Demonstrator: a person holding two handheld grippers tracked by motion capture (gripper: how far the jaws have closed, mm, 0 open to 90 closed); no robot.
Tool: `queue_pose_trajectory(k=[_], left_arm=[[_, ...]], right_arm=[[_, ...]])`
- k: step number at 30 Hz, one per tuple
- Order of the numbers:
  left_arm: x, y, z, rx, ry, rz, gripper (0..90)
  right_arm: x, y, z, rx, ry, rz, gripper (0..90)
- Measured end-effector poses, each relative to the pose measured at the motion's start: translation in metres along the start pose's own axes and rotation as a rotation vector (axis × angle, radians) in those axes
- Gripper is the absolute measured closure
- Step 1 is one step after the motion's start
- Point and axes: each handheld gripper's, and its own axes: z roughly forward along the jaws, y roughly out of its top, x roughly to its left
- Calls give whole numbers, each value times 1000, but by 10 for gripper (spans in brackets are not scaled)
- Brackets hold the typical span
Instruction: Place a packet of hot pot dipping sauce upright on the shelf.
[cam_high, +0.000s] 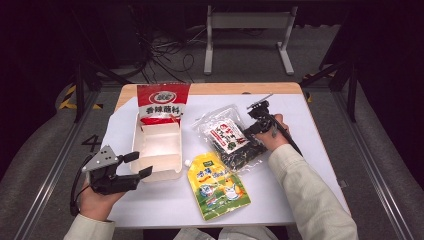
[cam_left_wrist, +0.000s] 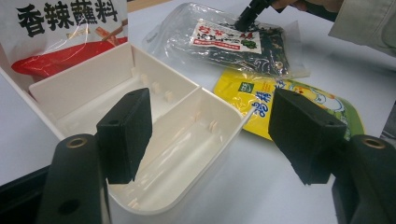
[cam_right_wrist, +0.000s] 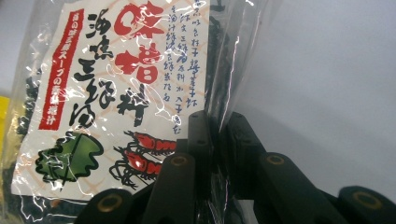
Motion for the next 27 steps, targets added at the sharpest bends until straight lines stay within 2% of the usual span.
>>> queue_pose_trajectory(k=[7,11,13,14,17,20,22,23,27], left_arm=[[0,2,4,3,-9,5,311],[-1,4,7,-3,-18,0,310],[-1,5,9,-3,-17,13,310],[-2,5,10,-5,-18,5,310],[-3,7,14,-21,-23,17,317],[-4,7,16,-39,-21,22,362],[-5,8,19,-55,-44,8,370],[-6,9,22,-60,-46,14,373],[-10,12,28,-65,-60,10,371]], right_arm=[[8,-3,-8,-26,-51,-35,844],[6,-7,-23,-90,-43,-23,854],[7,-9,-32,-128,-39,-29,853],[8,-10,-39,-149,-35,-32,853],[14,-13,-52,-201,-35,-56,853],[20,-16,-65,-250,-45,-86,853],[23,-17,-68,-266,-52,-96,853],[26,-20,-75,-291,-59,-112,853],[31,-26,-87,-351,-72,-126,853]])
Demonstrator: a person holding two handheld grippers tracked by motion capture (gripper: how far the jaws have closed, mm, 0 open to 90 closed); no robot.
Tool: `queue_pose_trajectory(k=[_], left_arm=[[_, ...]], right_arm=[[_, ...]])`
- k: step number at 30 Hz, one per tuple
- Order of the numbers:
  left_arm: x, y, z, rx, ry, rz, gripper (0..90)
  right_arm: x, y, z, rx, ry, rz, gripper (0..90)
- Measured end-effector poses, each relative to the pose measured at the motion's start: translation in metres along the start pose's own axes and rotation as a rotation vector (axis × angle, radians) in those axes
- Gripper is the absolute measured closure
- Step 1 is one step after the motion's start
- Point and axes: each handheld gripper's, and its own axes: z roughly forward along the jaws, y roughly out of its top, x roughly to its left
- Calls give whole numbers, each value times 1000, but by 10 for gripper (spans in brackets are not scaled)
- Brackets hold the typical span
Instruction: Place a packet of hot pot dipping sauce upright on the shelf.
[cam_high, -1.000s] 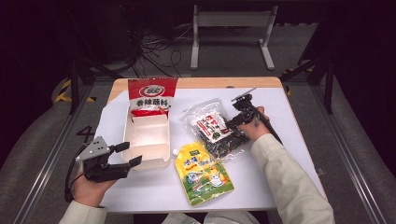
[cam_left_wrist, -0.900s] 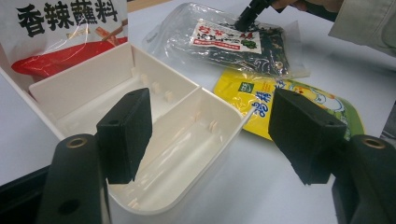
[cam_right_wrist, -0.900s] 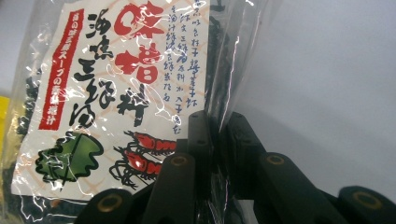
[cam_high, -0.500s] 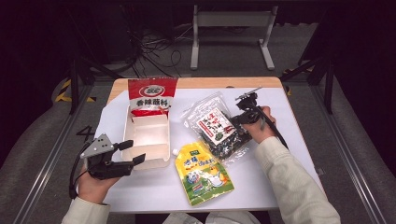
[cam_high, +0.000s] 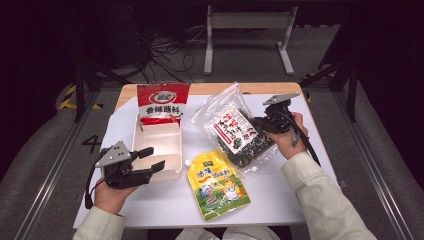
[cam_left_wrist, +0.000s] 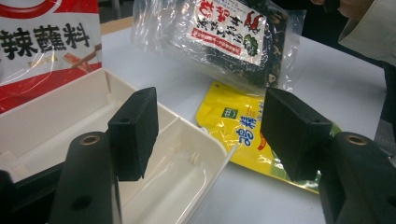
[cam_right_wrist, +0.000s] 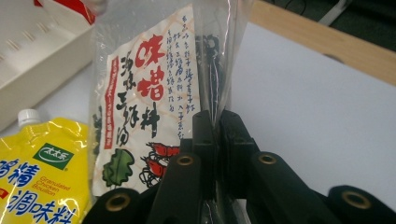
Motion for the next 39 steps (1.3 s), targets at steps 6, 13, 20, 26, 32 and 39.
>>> queue_pose_trajectory(k=[6,13,20,26,32,39], left_arm=[[-5,4,12,16,4,15,296],[-9,7,24,25,-10,20,263],[-13,10,36,35,-34,11,270],[-17,10,49,12,-65,-10,246],[-23,12,62,33,-99,-30,236],[-36,14,81,65,-114,8,222]], right_arm=[[4,-2,-21,-72,-7,-4,854],[14,-2,-41,-138,2,-20,854],[27,-3,-57,-169,20,-46,856],[40,-3,-70,-210,44,-61,856],[51,-1,-82,-269,91,-58,856],[65,-1,-85,-292,124,-69,856]])
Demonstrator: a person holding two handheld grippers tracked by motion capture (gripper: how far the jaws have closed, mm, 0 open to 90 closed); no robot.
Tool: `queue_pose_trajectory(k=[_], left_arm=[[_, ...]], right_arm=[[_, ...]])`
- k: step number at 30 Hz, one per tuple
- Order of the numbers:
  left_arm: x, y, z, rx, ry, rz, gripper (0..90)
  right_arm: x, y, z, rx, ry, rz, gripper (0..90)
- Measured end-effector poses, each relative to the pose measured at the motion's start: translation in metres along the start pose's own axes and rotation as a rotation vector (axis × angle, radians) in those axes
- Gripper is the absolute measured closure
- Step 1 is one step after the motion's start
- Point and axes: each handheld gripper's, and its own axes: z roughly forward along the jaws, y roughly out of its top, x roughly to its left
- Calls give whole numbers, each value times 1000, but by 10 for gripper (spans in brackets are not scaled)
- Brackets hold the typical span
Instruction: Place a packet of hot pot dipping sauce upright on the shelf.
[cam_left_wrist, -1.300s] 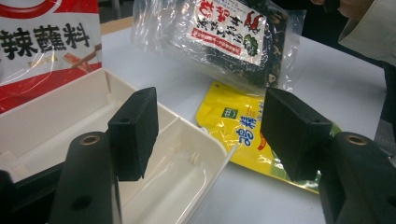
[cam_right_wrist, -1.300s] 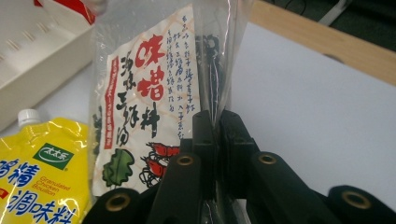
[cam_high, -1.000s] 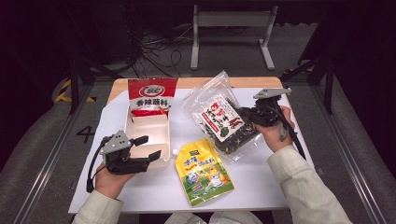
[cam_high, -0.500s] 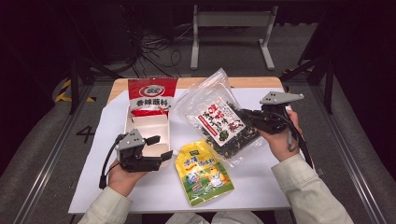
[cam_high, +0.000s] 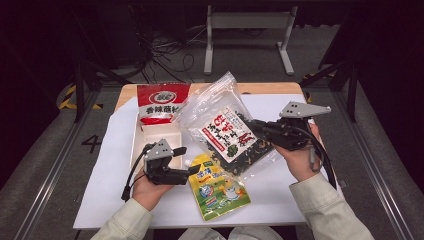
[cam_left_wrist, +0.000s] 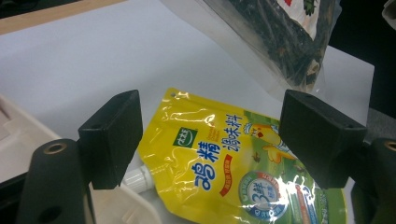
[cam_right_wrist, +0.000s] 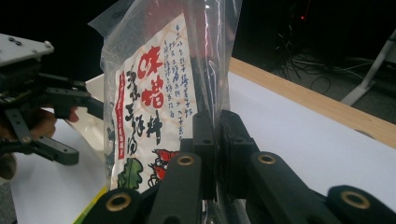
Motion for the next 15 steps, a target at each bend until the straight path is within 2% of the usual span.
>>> queue_pose_trajectory(k=[2,6,8,15], left_arm=[[-3,1,3,-19,-18,9,220],[-7,3,6,-56,-47,-7,218],[-9,5,8,-64,-39,-14,224],[-13,6,12,-85,-58,-30,229]], right_arm=[[4,0,1,-7,1,-5,856],[10,0,4,-14,9,-11,855],[13,0,6,-14,13,-17,856],[18,0,11,-11,22,-20,855]])
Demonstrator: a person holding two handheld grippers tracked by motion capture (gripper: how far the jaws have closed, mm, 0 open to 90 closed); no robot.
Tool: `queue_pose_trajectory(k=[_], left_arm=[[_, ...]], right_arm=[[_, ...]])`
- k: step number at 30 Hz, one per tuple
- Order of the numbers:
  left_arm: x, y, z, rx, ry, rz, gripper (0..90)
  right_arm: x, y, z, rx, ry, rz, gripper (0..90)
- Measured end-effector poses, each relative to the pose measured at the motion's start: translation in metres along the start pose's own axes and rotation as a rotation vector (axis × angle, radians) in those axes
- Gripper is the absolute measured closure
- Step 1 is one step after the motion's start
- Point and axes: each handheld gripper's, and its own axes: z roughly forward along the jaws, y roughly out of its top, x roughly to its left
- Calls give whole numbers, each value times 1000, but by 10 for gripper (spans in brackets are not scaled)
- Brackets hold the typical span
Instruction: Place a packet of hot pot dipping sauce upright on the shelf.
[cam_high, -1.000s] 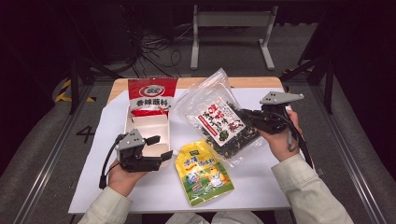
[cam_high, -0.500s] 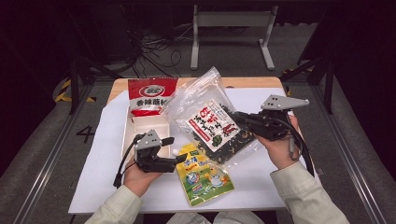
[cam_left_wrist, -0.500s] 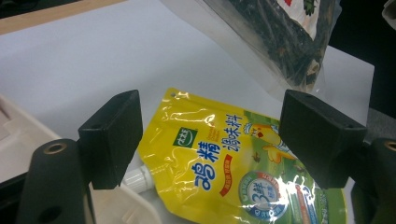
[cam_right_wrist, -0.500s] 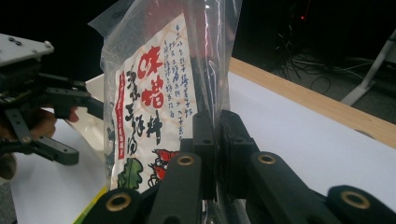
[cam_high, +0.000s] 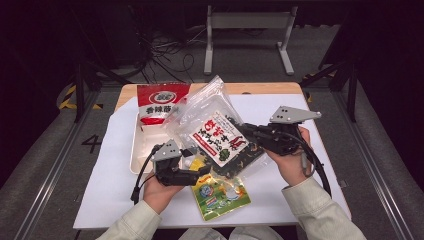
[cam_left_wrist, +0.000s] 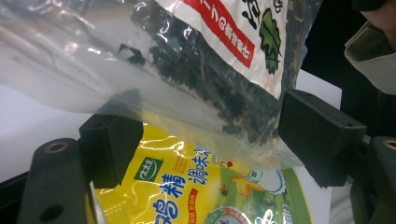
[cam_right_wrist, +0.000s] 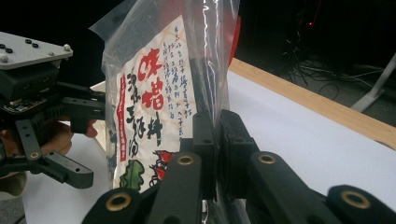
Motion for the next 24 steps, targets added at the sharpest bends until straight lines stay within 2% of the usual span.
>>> queue_pose_trajectory(k=[5,11,12,17,21,24], left_arm=[[0,1,2,-6,-5,-16,253],[-2,2,4,5,-25,-33,391],[-1,2,4,12,-31,-41,391],[4,2,0,12,-35,-77,526],[1,5,-3,8,-27,-51,587],[1,7,-7,-2,-42,-28,645]], right_arm=[[2,-1,3,-6,17,7,855],[6,-2,8,-6,32,7,854],[6,-2,9,-9,34,11,854],[7,-4,11,-8,30,5,851],[7,-6,13,-2,13,2,851],[6,-7,13,5,4,1,851]])
